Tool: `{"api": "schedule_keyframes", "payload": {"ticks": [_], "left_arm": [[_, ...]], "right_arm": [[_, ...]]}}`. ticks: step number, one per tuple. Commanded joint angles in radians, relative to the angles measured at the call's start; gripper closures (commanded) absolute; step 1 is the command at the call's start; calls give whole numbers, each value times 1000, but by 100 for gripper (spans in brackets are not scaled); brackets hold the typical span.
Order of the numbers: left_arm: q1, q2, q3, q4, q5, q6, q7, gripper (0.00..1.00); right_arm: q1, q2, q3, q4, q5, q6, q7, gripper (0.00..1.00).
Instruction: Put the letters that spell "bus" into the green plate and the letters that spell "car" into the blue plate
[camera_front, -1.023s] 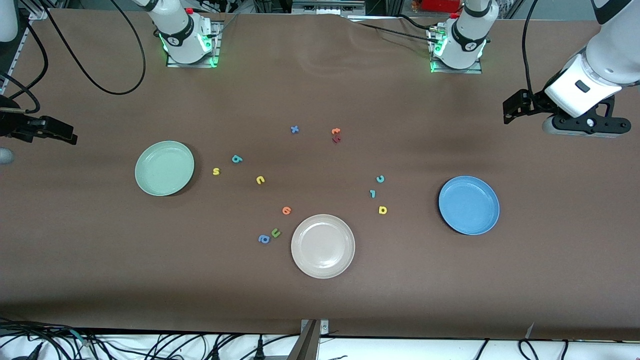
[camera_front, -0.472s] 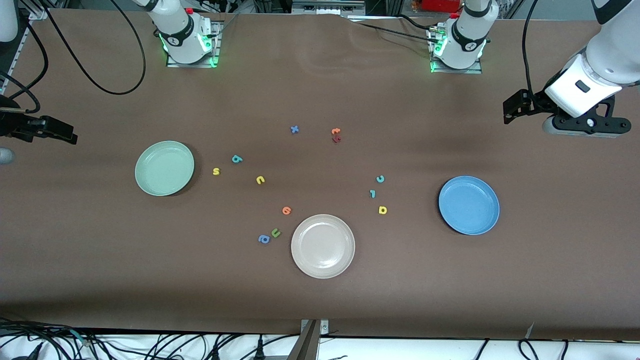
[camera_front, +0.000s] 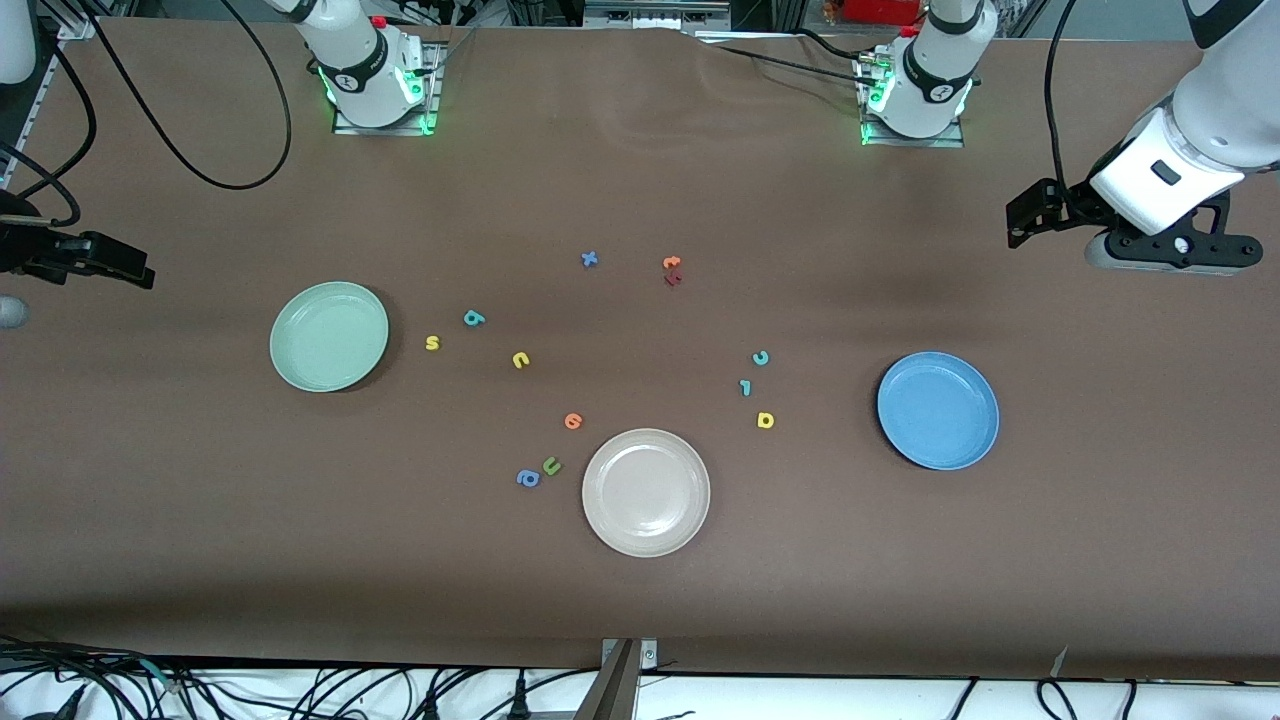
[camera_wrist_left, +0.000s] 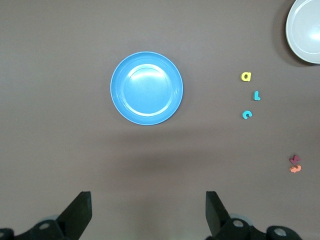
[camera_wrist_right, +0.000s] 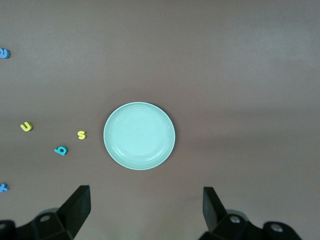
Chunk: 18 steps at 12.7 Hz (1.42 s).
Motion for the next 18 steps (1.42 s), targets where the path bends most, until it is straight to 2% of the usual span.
{"api": "schedule_keyframes", "payload": {"ticks": [1,18], "left_arm": [[2,15,2,33,-24,-22,2,0],[0,38,4,30,-32,-28,22,0]], "right_arm": [[-2,-12,4,-10,-1,-1,8,1],[-1,-12,6,-16,4,-5,13,1]]}}
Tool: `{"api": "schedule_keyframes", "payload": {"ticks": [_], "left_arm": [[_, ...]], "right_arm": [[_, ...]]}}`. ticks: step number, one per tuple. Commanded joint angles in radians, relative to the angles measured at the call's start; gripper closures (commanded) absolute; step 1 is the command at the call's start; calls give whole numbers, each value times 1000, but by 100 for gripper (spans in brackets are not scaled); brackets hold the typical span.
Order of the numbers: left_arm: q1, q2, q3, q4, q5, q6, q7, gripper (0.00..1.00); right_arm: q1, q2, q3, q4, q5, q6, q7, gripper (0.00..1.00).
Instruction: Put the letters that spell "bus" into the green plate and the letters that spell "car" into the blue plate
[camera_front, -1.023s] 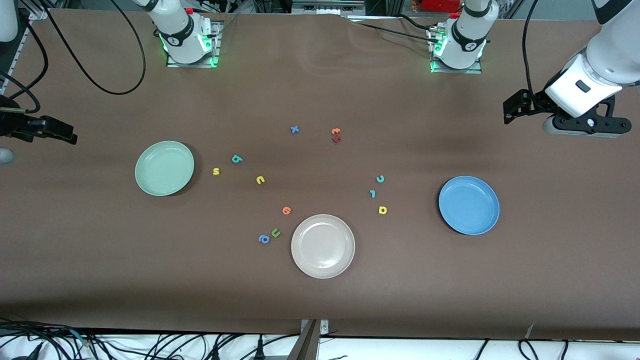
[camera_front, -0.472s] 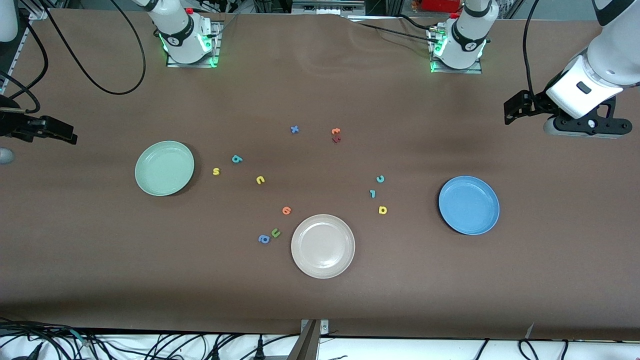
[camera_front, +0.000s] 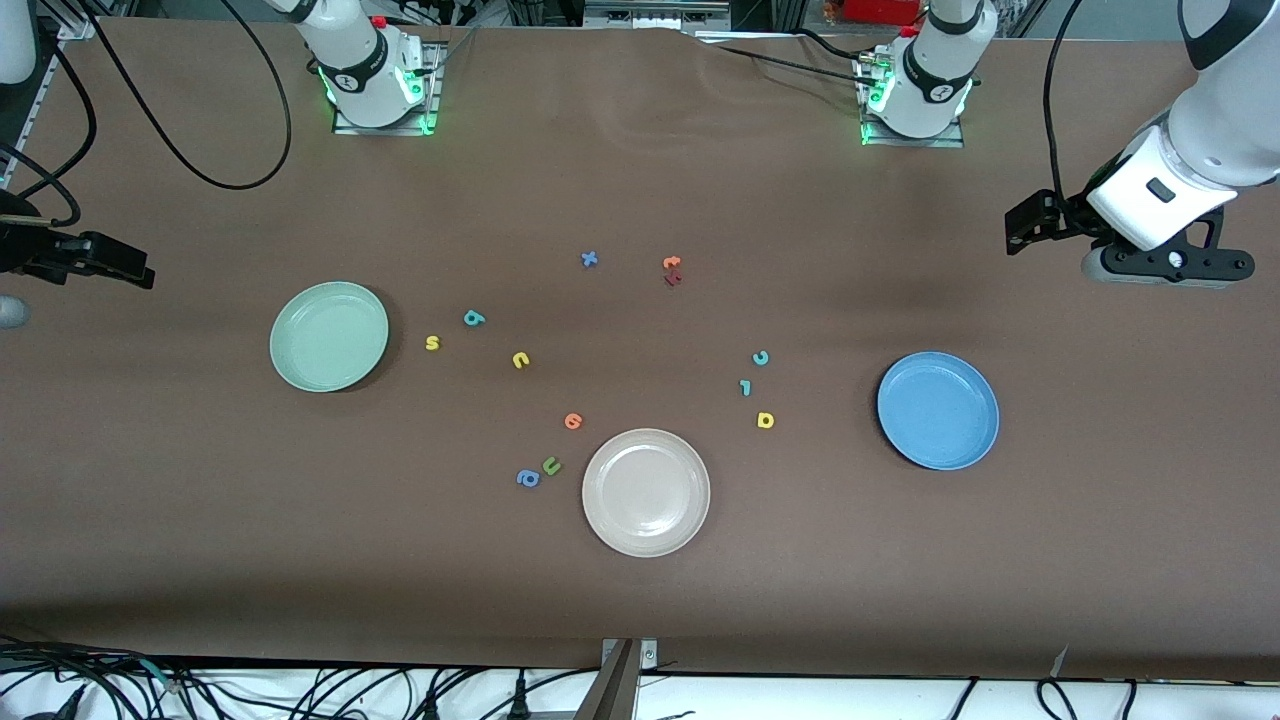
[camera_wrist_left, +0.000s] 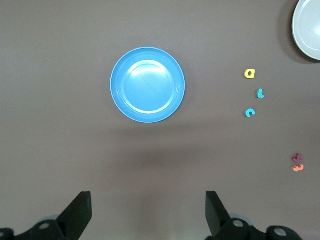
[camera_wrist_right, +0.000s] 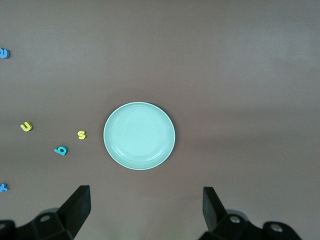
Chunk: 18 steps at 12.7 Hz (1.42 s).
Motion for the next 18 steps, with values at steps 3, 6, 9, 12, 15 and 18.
{"api": "schedule_keyframes", "payload": {"ticks": [3,6,9,12,15,18], "left_arm": [[-50,88,-3,35,-33,-30,9,0],[-150,246,-3,116,-31,12,12,0],[-216,396,-5,151,-34,145,26,0],[-300,479,-17,101,-39,274,41,0],[-299,507,-39,-61,-43,525,72,0],[-302,535,-39,-143,-43,658,63,0]], "right_arm": [[27,-11,7,-25,7,-3,113,1],[77,-6,7,-51,12,9,265,1],[146,15,9,-94,16,39,478,1],[194,14,22,-267,45,221,692,1],[194,14,88,-466,70,465,846,1],[194,44,121,-644,70,692,867,1]]}}
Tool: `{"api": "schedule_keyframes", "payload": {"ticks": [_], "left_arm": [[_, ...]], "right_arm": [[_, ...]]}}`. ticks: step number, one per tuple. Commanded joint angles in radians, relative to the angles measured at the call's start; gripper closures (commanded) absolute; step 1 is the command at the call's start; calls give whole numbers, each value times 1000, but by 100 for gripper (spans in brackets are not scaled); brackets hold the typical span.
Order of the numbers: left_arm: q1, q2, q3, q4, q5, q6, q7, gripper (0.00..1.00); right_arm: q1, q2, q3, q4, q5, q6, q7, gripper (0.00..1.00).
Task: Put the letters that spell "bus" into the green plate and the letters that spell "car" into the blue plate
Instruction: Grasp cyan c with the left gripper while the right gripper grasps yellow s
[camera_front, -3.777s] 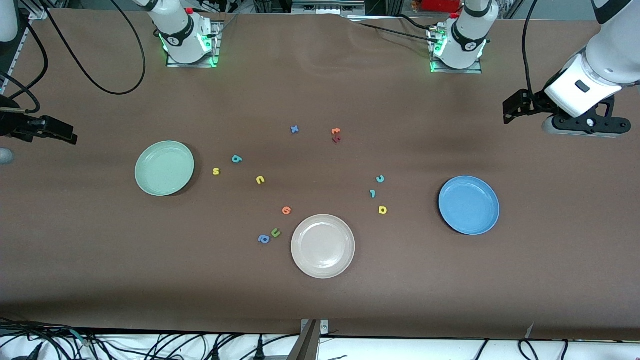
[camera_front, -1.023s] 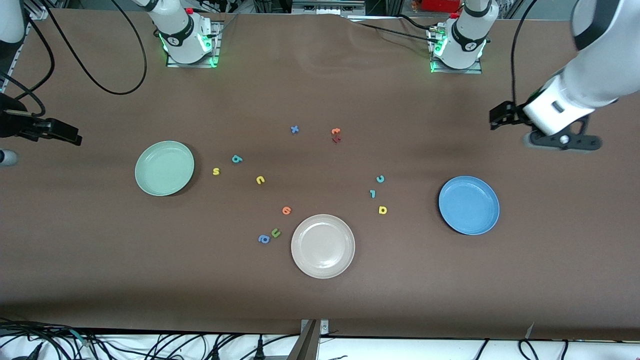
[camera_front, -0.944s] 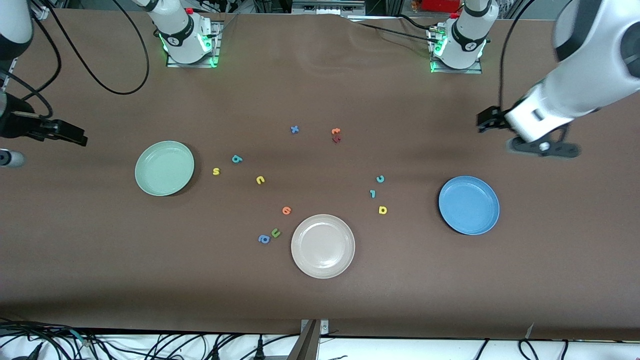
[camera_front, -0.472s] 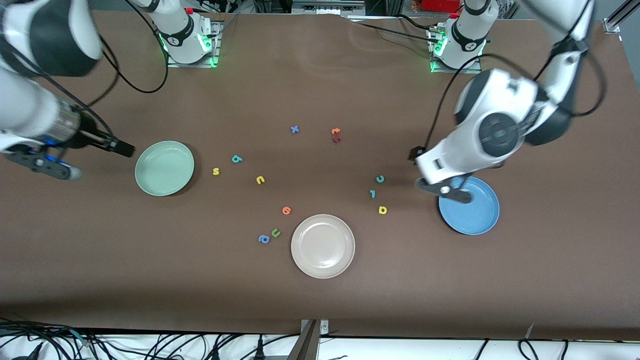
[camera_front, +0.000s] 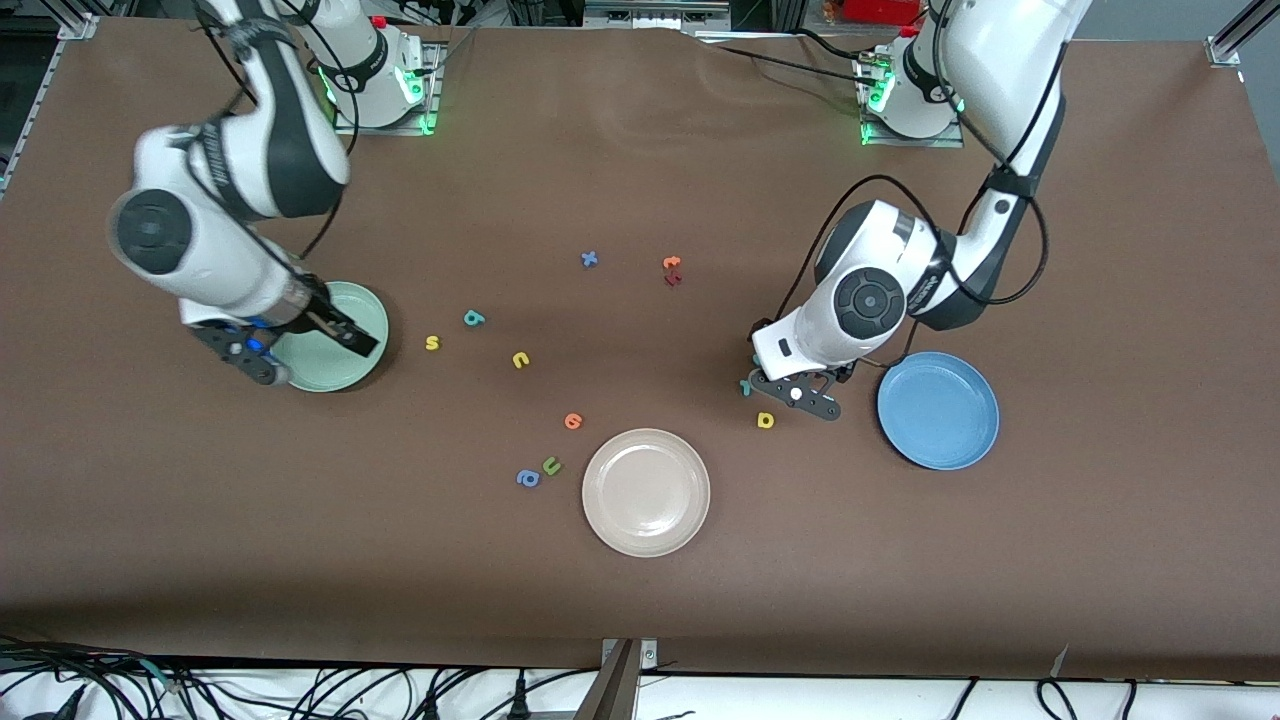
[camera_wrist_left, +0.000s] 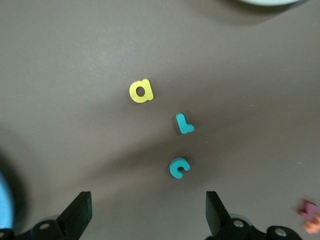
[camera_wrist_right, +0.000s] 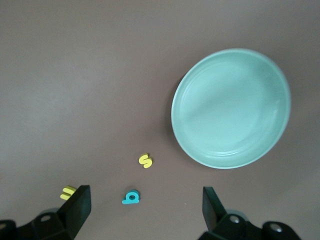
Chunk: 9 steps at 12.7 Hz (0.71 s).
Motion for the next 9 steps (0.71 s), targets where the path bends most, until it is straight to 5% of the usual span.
{"api": "schedule_keyframes", "payload": {"ticks": [1,3,6,8,9], "left_arm": [[-13,28,3,-44,-32,75,34,0],[-35,75,3,-69,-32,166,27,2],[-52,95,3,-74,-32,194,27,12],[-52,97,3,-74,-32,206,38,34],[-52,100,3,-74,-29,208,43,62]], "right_arm": [[-1,20,23,-149,14,174,15,1],[-1,83,57,-177,14,261,21,2],[3,158,91,-179,13,351,16,18],[3,173,91,-174,2,363,-17,36],[3,178,91,-173,2,362,-43,35]]}}
